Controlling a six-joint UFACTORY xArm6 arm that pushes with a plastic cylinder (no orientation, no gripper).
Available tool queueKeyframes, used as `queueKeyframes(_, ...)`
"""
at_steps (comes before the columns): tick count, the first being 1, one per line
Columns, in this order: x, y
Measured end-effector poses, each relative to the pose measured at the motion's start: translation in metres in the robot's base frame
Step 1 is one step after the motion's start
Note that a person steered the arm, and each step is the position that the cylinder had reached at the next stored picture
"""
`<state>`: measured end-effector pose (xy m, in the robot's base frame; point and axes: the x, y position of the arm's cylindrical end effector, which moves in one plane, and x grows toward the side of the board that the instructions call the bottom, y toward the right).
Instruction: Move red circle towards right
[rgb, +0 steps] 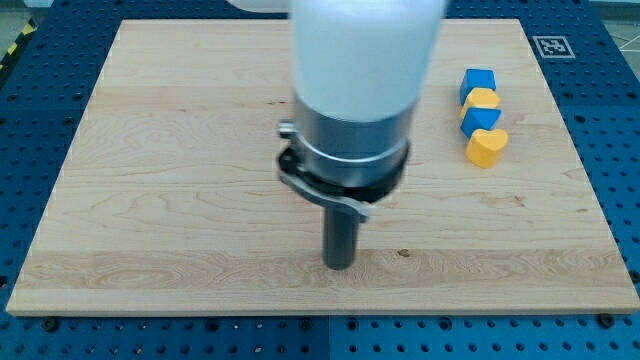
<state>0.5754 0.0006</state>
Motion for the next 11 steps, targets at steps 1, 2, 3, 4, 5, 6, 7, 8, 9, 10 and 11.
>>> queueKeyframes(1, -0.034, -0.018)
queueKeyframes(2, -0.062, -0.028)
queueKeyframes(3, -0.081, -0.046)
queueKeyframes(4, -0.098, -0.052)
queueKeyframes(5, -0.099, -0.030)
queueKeyframes(6, -0.098, -0.001)
queueKeyframes(7, -0.094, 0.018)
queueKeyframes(8, -0.075, 0.020)
queueKeyframes(9, -0.048, 0.044)
queueKeyframes(10, -0.041, 0.095)
queueKeyframes(11, -0.045, 0.130)
